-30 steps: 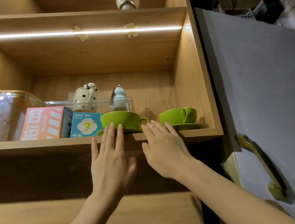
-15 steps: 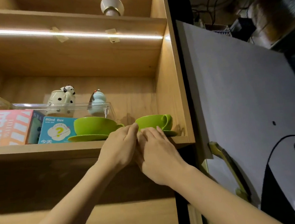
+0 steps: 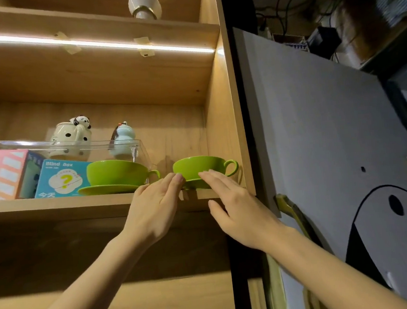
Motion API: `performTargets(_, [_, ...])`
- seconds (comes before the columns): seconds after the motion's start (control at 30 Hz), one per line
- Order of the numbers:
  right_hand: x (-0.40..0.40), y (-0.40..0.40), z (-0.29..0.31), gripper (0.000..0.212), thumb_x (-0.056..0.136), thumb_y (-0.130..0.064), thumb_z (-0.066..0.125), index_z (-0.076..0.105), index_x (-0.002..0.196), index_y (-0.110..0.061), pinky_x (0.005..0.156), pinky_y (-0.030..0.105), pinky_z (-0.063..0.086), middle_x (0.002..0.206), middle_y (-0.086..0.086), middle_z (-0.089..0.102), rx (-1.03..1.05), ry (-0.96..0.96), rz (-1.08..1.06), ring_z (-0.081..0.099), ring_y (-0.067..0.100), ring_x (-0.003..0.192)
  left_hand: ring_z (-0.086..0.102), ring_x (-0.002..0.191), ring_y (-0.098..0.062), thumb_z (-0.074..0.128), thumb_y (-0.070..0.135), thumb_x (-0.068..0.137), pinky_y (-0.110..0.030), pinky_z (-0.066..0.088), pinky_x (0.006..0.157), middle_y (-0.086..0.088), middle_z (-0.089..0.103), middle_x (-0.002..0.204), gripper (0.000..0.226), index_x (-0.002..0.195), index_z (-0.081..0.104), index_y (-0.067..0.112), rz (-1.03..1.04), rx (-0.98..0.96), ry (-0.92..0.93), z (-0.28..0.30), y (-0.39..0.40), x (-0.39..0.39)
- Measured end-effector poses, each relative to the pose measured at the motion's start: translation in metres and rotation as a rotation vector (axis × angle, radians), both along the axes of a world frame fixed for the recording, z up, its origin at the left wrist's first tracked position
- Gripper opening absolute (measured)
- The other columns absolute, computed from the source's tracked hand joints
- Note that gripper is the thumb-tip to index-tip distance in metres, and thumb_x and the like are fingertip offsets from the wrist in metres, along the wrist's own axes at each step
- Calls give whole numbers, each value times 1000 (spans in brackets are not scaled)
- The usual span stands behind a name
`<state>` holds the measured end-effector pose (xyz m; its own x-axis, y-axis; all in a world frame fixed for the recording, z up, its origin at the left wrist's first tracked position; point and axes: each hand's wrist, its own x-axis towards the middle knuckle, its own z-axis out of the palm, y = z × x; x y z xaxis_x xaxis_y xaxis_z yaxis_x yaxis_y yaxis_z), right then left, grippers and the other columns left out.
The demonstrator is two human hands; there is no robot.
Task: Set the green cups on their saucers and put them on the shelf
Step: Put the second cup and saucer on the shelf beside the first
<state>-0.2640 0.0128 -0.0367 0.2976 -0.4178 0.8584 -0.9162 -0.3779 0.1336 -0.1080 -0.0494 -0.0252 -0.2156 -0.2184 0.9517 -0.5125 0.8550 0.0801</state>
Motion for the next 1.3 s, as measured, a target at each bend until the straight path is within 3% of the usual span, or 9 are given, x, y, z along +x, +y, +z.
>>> performTargets(0.17, [-9, -2, -2, 57, 96, -23, 34, 11, 148, -27, 104, 8, -12, 158, -11, 9, -2, 76, -102, -8, -10, 129, 51, 114, -16, 5, 57, 77, -39, 32, 104, 2, 61, 121, 76, 118, 57, 21, -6, -59, 29, -7, -2, -4])
performTargets(0.37, [-16, -8, -5, 60, 96, -27, 34, 6, 148, -25, 110, 17, -9, 159, -8, 6, 24, 68, -149, -8, -8, 130, 49, 119, -12, 16, 47, 85, -42, 29, 109, 5, 60, 123, 58, 116, 61, 24, -188, 22, 145, -8, -7, -4])
performTargets(0.5, [-16, -9, -7, 60, 96, -27, 35, 6, 149, -23, 110, 18, -8, 159, -6, 9, 4, 57, -163, -1, 0, 141, 36, 123, 4, 11, 56, 80, -21, 13, 109, 21, 44, 124, 64, 125, 49, 32, -161, 0, 89, -13, -10, -1])
performTargets(0.63, [-13, -10, -9, 59, 96, -26, 36, 8, 148, -23, 108, 17, -7, 158, -6, 13, -3, -7, -129, 6, 8, 145, 20, 126, 11, 6, 57, 78, -17, 4, 110, 19, 36, 138, 69, 134, 37, 32, -16, -58, 10, -16, -13, -1])
performTargets(0.77, [-10, -13, -9, 59, 95, -23, 39, 11, 148, -24, 111, 18, -4, 157, -5, 19, -57, -49, -90, 10, 9, 145, 17, 128, 11, 2, 59, 77, -19, 1, 110, 11, 36, 147, 74, 137, 34, 31, 91, -84, -38, -17, -16, 0])
performTargets(0.9, [-11, -16, -9, 59, 95, -21, 40, 14, 147, -24, 111, 17, -2, 155, -6, 21, -85, -49, -82, 12, 8, 144, 24, 136, 0, 2, 59, 77, -17, -1, 108, 11, 37, 147, 73, 139, 30, 32, 127, -92, -64, -19, -18, 0])
performTargets(1.1, [-11, -21, -11, 59, 93, -19, 42, 18, 147, -21, 113, 22, -1, 154, -3, 25, -121, -51, -80, 17, 11, 143, 26, 136, -4, 1, 57, 76, -22, -1, 111, 9, 40, 145, 74, 139, 30, 29, 157, -95, -46, -20, -15, -2])
performTargets(1.3, [-11, -19, -11, 58, 95, -19, 38, 13, 148, -21, 111, 21, -6, 156, -3, 20, -118, -25, -117, 13, 11, 145, 22, 138, -4, 3, 57, 79, -23, -2, 112, 10, 35, 148, 71, 140, 26, 31, 187, -116, -60, -24, -18, -3])
